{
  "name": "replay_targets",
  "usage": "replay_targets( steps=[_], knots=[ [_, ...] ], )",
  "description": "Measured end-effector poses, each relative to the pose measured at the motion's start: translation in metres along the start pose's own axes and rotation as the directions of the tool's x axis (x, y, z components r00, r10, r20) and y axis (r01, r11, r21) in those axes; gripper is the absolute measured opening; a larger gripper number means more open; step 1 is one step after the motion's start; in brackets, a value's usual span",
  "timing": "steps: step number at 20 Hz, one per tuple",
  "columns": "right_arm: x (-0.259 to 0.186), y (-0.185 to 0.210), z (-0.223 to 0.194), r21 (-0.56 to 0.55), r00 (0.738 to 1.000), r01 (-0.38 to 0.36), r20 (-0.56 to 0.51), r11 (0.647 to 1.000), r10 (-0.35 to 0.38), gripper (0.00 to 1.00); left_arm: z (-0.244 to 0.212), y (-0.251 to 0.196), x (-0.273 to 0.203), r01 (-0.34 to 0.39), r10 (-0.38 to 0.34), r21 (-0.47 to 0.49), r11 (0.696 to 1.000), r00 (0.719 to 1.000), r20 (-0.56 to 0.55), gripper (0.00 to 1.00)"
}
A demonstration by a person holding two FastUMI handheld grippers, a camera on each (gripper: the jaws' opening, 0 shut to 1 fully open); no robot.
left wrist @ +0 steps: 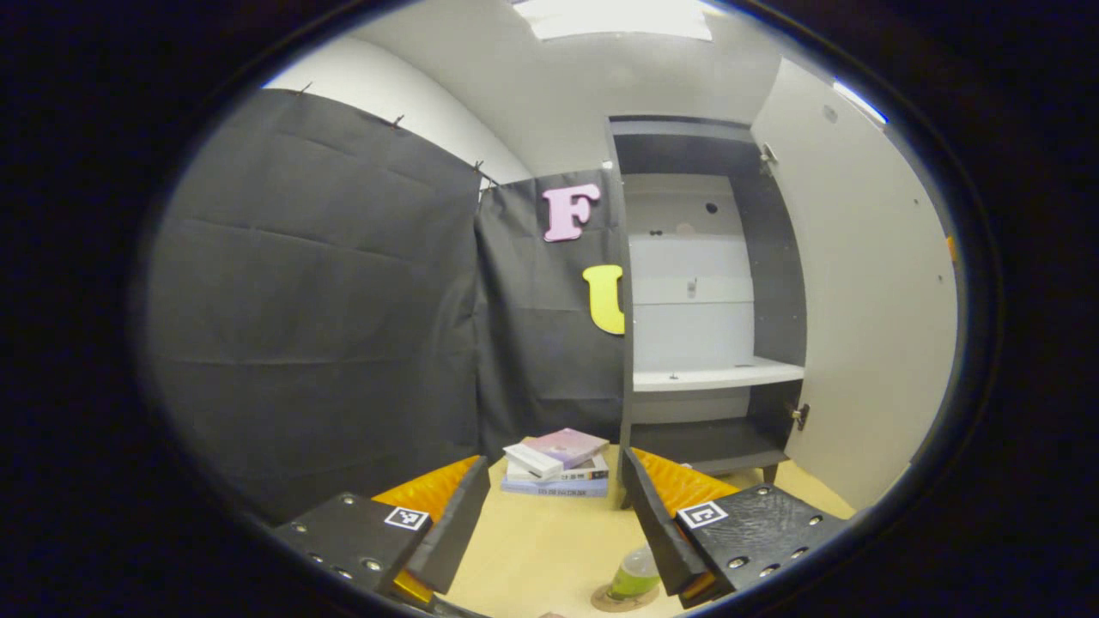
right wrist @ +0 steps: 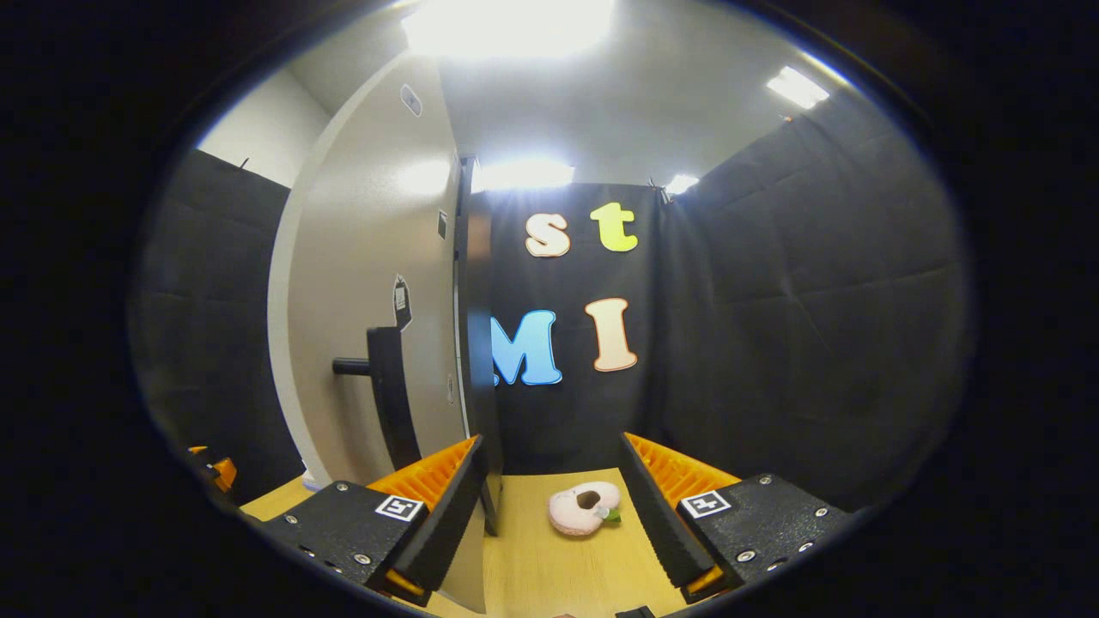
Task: Open the cabinet door with the right hand, grasp the bottle in the cabinet with the left hand and place it on the coaster, then close the cabinet door with the right hand.
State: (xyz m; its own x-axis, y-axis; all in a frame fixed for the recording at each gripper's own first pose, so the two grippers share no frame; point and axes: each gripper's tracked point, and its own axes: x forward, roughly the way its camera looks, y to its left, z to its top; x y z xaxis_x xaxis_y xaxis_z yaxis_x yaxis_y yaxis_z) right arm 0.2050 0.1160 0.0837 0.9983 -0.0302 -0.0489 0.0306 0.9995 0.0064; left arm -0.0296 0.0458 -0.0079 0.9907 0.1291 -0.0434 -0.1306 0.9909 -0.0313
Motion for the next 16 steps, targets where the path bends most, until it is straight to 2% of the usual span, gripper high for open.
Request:
replay_targets(
  steps=[2, 3, 4, 7, 12, 16],
  knots=[
    [-0.003, 0.008, 0.000, -0.016, 1.000, 0.025, 0.004, 1.000, -0.025, 0.93, 0.006, 0.016, 0.000, 0.001, -0.001, -0.004, 1.000, 1.000, 0.015, 0.89],
    [-0.006, 0.005, 0.001, -0.035, 0.999, 0.050, 0.004, 0.998, -0.050, 0.93, 0.007, 0.025, 0.000, -0.001, 0.001, 0.002, 1.000, 1.000, 0.016, 0.92],
    [-0.006, 0.005, 0.002, -0.043, 0.997, 0.071, 0.006, 0.997, -0.071, 0.92, 0.006, 0.033, 0.000, -0.002, 0.001, 0.008, 1.000, 1.000, 0.020, 0.89],
    [-0.006, 0.010, -0.002, -0.026, 0.995, 0.100, -0.008, 0.995, -0.101, 0.91, 0.002, 0.054, 0.002, -0.003, 0.003, 0.009, 1.000, 1.000, 0.018, 0.89],
    [-0.010, 0.030, -0.002, -0.023, 0.994, 0.110, -0.015, 0.994, -0.111, 0.90, -0.013, 0.079, 0.009, 0.008, -0.008, -0.010, 1.000, 1.000, -0.013, 0.89],
    [-0.020, 0.057, -0.002, -0.019, 0.996, 0.089, -0.014, 0.996, -0.089, 0.91, -0.017, 0.101, 0.005, 0.015, -0.015, -0.007, 1.000, 1.000, -0.018, 0.89]
  ],
)
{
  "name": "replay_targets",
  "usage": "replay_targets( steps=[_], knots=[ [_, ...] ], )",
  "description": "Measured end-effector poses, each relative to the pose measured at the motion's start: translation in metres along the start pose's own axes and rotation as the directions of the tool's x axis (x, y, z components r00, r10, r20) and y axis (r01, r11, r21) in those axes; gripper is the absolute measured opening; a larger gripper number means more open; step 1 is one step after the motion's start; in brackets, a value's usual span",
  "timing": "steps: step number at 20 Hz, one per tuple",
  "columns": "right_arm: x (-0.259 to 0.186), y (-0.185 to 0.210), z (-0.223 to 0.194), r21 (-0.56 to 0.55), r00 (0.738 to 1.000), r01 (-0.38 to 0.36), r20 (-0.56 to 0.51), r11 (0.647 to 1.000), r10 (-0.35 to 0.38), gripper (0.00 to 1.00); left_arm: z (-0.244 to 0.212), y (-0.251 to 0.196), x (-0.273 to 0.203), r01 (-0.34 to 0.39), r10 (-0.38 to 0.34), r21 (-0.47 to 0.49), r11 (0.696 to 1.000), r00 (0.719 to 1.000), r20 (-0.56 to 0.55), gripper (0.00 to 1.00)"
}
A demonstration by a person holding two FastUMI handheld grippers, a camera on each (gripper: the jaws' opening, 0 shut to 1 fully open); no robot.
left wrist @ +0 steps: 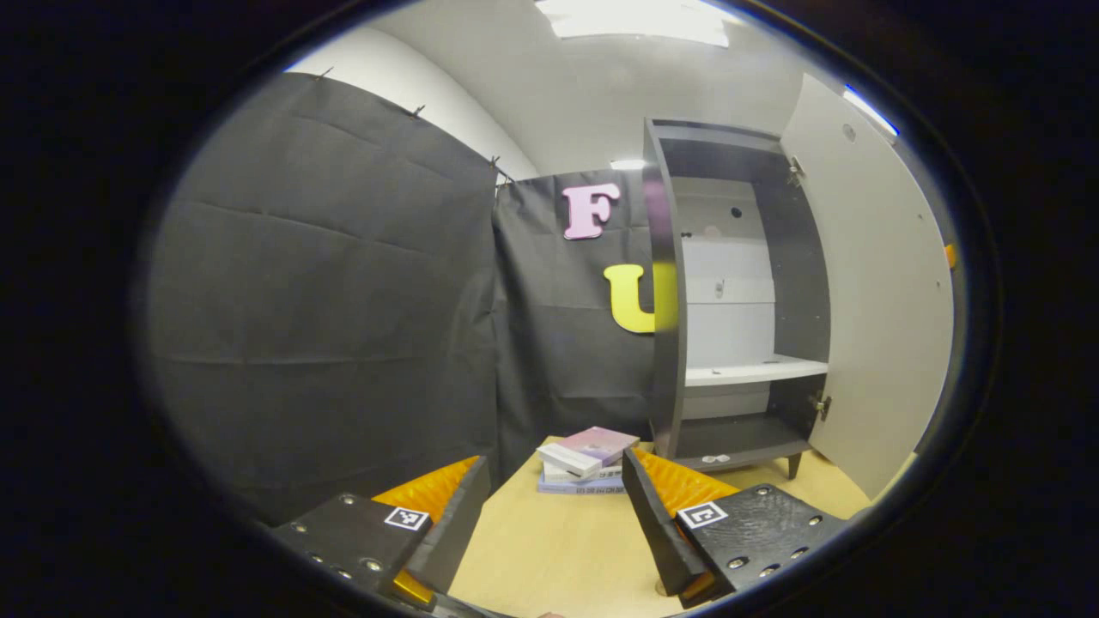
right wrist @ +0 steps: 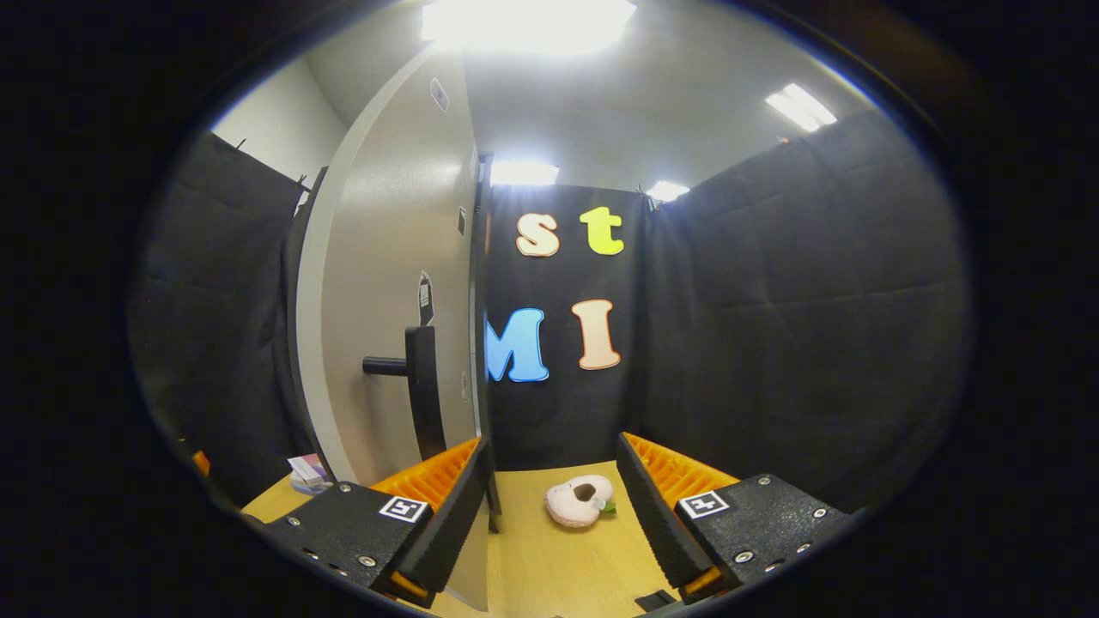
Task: Open the cabinet door with the right hand, grasp the bottle in the cabinet with the left hand and place it on the coaster, then close the cabinet door with the right hand.
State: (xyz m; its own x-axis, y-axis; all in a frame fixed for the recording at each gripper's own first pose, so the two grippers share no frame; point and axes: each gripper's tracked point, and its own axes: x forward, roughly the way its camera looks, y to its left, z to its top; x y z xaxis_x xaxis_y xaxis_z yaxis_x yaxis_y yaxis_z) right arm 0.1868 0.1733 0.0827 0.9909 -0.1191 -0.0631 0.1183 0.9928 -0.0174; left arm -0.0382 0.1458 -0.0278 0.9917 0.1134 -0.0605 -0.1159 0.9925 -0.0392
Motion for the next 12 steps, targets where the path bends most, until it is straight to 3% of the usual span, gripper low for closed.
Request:
replay_targets(
  steps=[12],
  knots=[
    [-0.003, 0.076, -0.001, 0.019, 0.997, -0.075, 0.006, 0.997, 0.075, 0.91, -0.011, 0.052, 0.007, 0.009, -0.008, 0.024, 1.000, 1.000, -0.015, 0.89]
  ],
)
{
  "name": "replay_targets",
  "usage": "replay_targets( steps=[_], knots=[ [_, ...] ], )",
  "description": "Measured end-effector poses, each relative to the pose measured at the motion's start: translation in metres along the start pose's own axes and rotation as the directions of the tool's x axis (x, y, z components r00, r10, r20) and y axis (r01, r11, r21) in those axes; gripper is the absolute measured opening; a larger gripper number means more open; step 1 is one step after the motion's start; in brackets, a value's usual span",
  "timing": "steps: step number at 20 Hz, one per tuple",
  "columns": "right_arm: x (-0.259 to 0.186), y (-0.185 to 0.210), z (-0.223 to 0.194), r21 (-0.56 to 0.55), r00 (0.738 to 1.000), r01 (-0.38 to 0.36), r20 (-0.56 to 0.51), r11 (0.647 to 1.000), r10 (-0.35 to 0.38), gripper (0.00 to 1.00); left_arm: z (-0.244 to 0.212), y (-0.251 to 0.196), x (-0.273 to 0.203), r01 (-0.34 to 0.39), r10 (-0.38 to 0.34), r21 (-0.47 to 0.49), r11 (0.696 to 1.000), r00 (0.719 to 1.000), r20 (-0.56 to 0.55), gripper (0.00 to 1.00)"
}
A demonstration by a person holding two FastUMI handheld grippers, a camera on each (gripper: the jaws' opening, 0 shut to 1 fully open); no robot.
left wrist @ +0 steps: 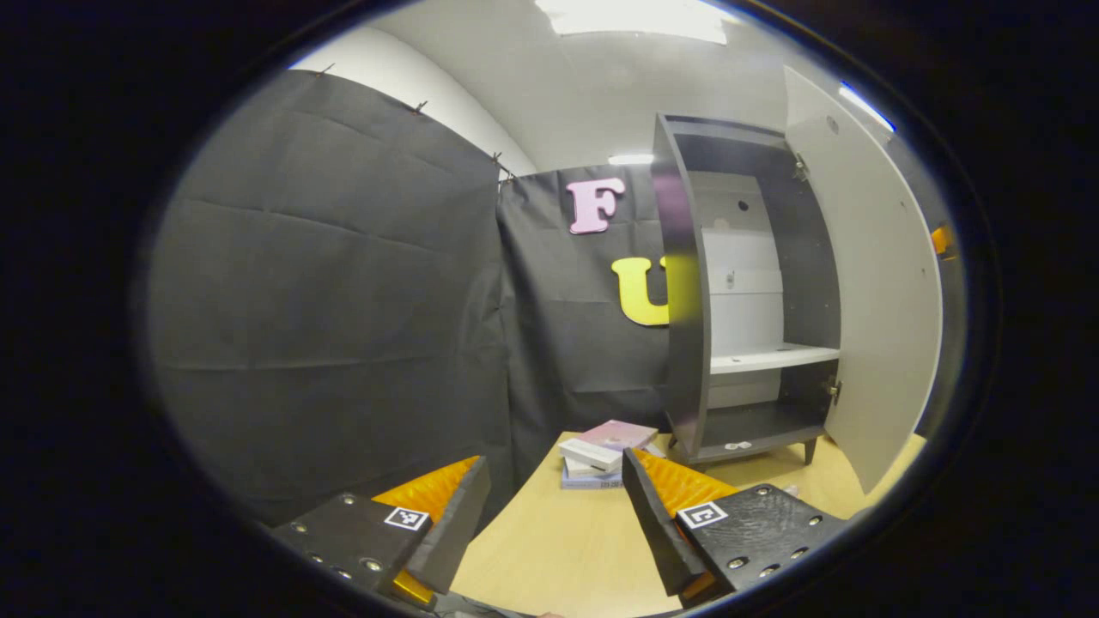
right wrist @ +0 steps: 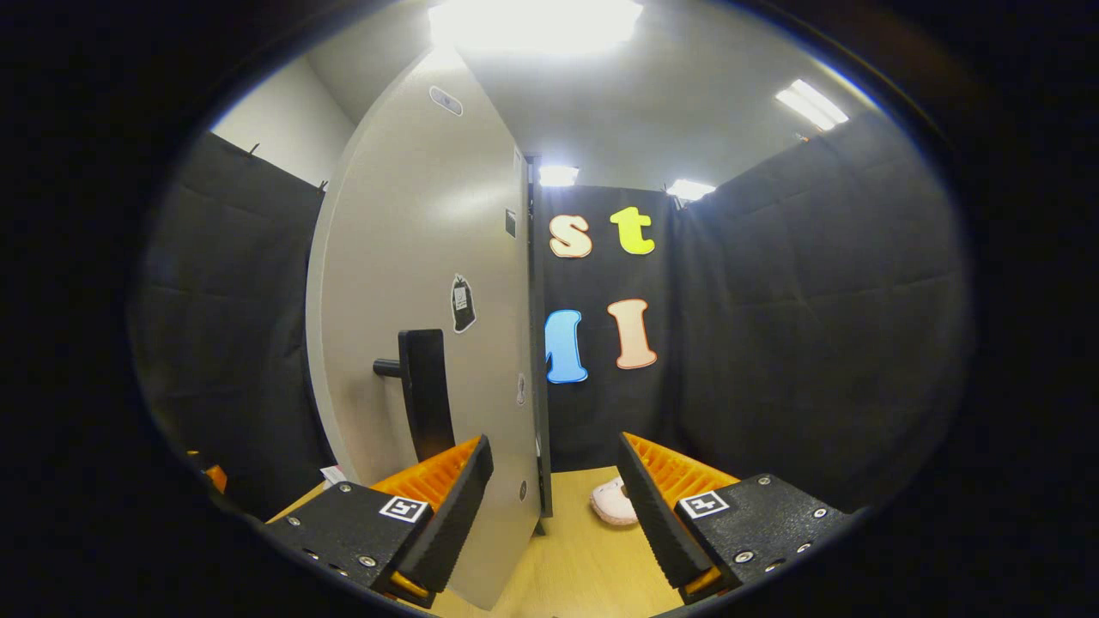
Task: Open the cabinet door with the right hand, grasp the bottle in the cabinet with the left hand and place it on the coaster, then close the cabinet door with the right hand.
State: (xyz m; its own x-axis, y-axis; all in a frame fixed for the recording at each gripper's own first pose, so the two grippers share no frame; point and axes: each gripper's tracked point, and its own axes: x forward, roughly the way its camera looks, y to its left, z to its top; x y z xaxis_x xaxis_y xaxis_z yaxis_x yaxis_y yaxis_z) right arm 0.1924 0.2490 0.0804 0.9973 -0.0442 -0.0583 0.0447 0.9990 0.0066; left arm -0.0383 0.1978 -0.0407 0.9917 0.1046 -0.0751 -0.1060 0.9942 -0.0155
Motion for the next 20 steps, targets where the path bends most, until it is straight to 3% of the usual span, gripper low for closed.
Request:
replay_targets(
  steps=[7, 15, 16, 20],
  knots=[
    [0.010, 0.050, -0.001, -0.009, 0.998, -0.065, -0.002, 0.998, 0.065, 0.90, -0.006, 0.026, -0.001, -0.002, 0.002, 0.007, 1.000, 1.000, -0.005, 0.89],
    [0.025, 0.109, -0.004, -0.027, 0.990, -0.141, 0.000, 0.990, 0.141, 0.91, -0.016, 0.059, -0.005, -0.049, 0.049, 0.002, 0.999, 0.999, -0.024, 0.89],
    [0.027, 0.118, -0.006, -0.029, 0.988, -0.156, -0.005, 0.987, 0.156, 0.91, -0.018, 0.063, -0.005, -0.055, 0.055, 0.000, 0.998, 0.998, -0.027, 0.92],
    [0.046, 0.138, -0.012, -0.039, 0.979, -0.203, -0.026, 0.978, 0.202, 0.92, -0.021, 0.073, -0.006, -0.075, 0.075, -0.002, 0.997, 0.996, -0.040, 0.89]
  ],
)
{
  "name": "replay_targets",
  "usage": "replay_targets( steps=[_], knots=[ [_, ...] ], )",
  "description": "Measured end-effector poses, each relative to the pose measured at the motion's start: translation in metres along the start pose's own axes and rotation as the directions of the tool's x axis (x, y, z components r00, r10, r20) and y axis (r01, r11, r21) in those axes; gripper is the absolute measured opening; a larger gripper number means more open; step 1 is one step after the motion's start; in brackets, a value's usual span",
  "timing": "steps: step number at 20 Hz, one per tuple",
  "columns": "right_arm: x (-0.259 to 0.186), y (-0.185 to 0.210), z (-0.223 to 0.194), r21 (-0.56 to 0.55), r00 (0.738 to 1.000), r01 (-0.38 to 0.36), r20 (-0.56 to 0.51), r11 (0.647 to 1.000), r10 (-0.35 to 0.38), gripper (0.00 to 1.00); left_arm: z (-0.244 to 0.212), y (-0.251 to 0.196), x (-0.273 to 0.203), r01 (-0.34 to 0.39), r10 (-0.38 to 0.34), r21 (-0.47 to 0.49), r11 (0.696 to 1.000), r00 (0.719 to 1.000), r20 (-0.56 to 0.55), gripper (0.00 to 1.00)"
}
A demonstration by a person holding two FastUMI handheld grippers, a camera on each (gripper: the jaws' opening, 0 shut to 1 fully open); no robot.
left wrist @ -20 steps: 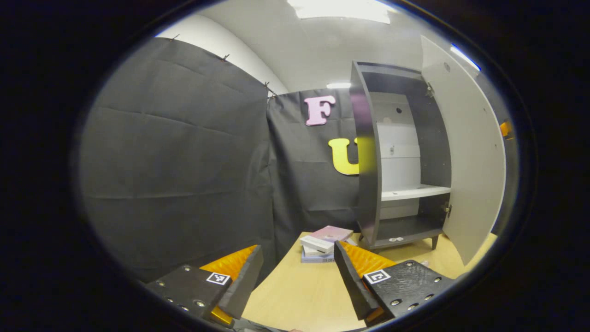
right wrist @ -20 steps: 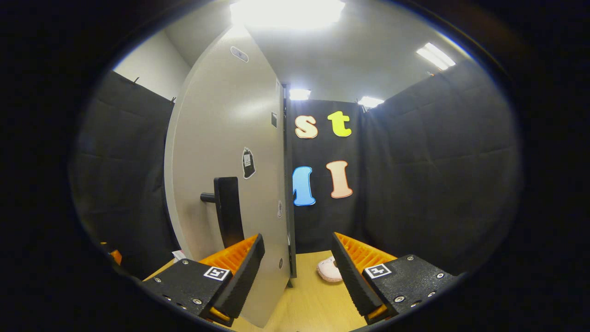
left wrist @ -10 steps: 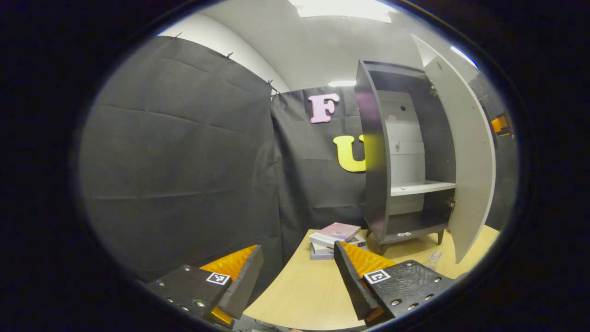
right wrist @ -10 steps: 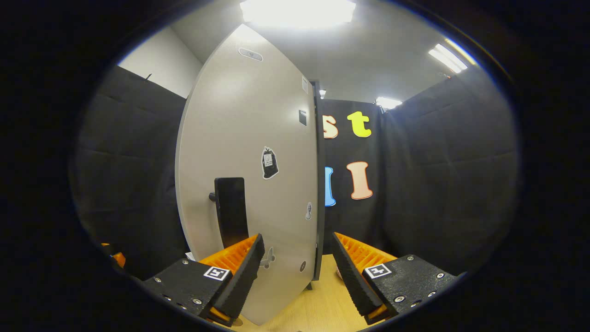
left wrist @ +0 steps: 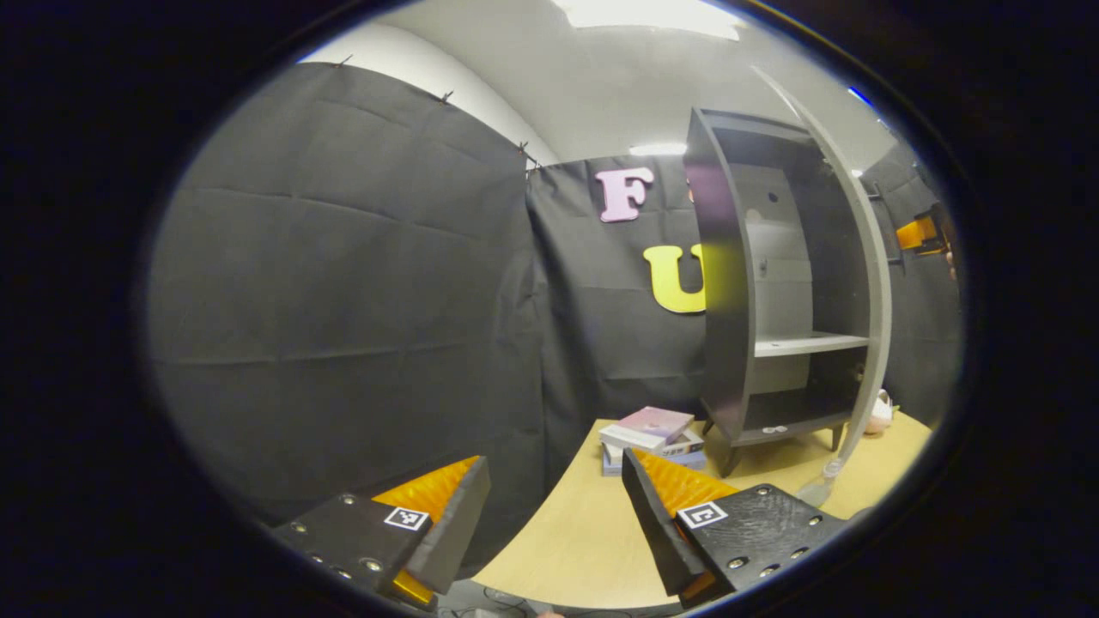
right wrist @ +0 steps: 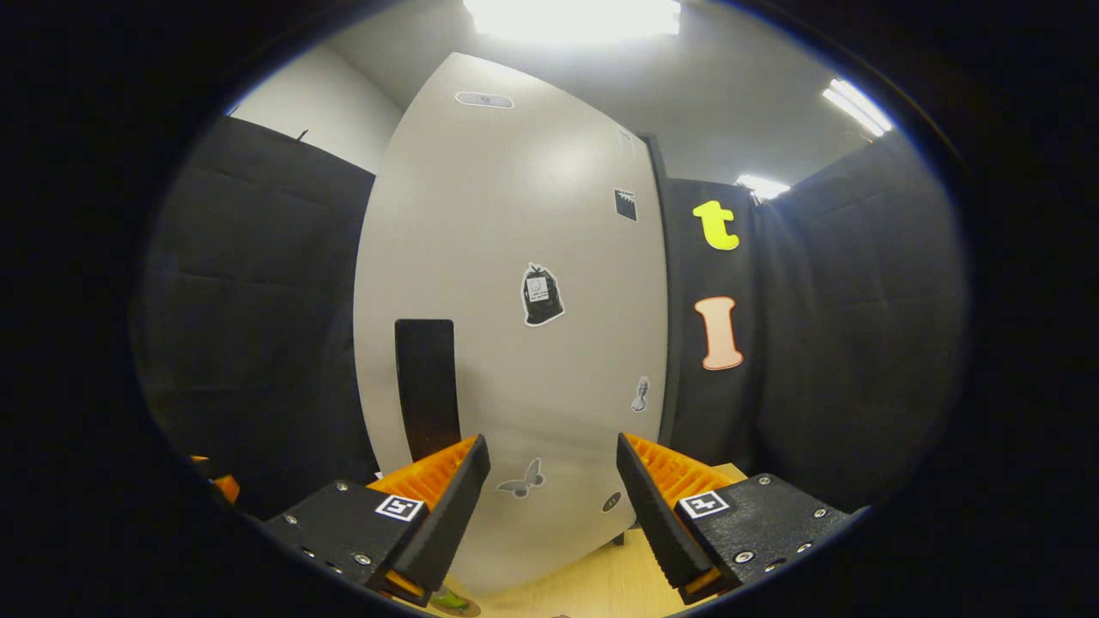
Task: Open the cabinet door with the right hand, grasp the bottle in the cabinet with the left hand and place it on the coaster, then close the cabinet door with the right hand.
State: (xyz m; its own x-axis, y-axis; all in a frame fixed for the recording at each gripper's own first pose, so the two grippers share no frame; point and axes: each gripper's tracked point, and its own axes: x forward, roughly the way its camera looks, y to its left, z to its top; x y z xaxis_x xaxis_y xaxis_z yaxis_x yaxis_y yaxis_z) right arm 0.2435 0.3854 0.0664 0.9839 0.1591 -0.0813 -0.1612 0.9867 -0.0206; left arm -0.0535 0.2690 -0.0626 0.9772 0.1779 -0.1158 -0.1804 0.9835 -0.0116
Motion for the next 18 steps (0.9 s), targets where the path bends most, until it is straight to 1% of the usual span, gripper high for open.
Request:
replay_targets(
  steps=[1, 2, 3, 4, 5, 6, 9, 10, 11, 12, 13, 16, 18],
  knots=[
    [0.002, 0.002, -0.001, 0.000, 1.000, -0.002, -0.001, 1.000, 0.002, 0.92, 0.001, 0.001, 0.001, -0.001, 0.001, 0.002, 1.000, 1.000, 0.000, 0.89],
    [0.002, 0.002, -0.001, 0.005, 1.000, -0.004, 0.003, 1.000, 0.004, 0.93, 0.001, 0.001, 0.000, -0.001, 0.001, 0.006, 1.000, 1.000, 0.000, 0.92],
    [0.002, 0.002, -0.001, 0.012, 1.000, -0.007, 0.004, 1.000, 0.007, 0.93, 0.002, 0.000, 0.001, 0.000, 0.000, 0.009, 1.000, 1.000, 0.003, 0.89],
    [0.002, 0.001, -0.001, 0.019, 1.000, -0.006, 0.005, 1.000, 0.006, 0.93, 0.005, 0.000, 0.000, 0.007, -0.007, 0.011, 1.000, 1.000, 0.005, 0.89],
    [0.003, 0.000, -0.002, 0.025, 1.000, -0.005, 0.004, 1.000, 0.005, 0.93, 0.008, -0.001, 0.001, 0.015, -0.015, 0.014, 1.000, 1.000, 0.006, 0.92],
    [0.001, -0.001, -0.003, 0.029, 1.000, -0.004, 0.002, 1.000, 0.004, 0.93, 0.011, -0.005, 0.002, 0.028, -0.028, 0.015, 1.000, 1.000, 0.010, 0.92],
    [-0.004, 0.001, -0.006, 0.031, 1.000, -0.010, 0.000, 0.999, 0.010, 0.93, 0.026, -0.027, 0.011, 0.065, -0.065, 0.012, 0.998, 0.998, 0.024, 0.92],
    [-0.006, -0.001, -0.007, 0.025, 1.000, -0.017, 0.002, 1.000, 0.017, 0.93, 0.031, -0.036, 0.013, 0.076, -0.076, 0.008, 0.997, 0.997, 0.031, 0.89],
    [-0.011, -0.005, -0.009, 0.017, 1.000, -0.019, 0.003, 1.000, 0.019, 0.93, 0.037, -0.046, 0.015, 0.086, -0.086, 0.002, 0.996, 0.995, 0.040, 0.92],
    [-0.016, -0.012, -0.011, 0.010, 1.000, -0.017, -0.002, 1.000, 0.017, 0.93, 0.043, -0.057, 0.017, 0.100, -0.100, -0.007, 0.995, 0.994, 0.044, 0.92],
    [-0.020, -0.022, -0.014, 0.008, 1.000, -0.019, -0.005, 1.000, 0.019, 0.93, 0.046, -0.070, 0.019, 0.116, -0.115, -0.020, 0.993, 0.992, 0.046, 0.89],
    [-0.029, -0.046, -0.019, 0.022, 1.000, -0.023, -0.009, 0.999, 0.024, 0.93, 0.057, -0.105, 0.023, 0.158, -0.156, -0.067, 0.985, 0.987, 0.037, 0.89],
    [-0.035, -0.066, -0.020, 0.024, 1.000, -0.016, -0.004, 1.000, 0.016, 0.93, 0.068, -0.121, 0.023, 0.166, -0.164, -0.078, 0.983, 0.986, 0.043, 0.89]
  ],
)
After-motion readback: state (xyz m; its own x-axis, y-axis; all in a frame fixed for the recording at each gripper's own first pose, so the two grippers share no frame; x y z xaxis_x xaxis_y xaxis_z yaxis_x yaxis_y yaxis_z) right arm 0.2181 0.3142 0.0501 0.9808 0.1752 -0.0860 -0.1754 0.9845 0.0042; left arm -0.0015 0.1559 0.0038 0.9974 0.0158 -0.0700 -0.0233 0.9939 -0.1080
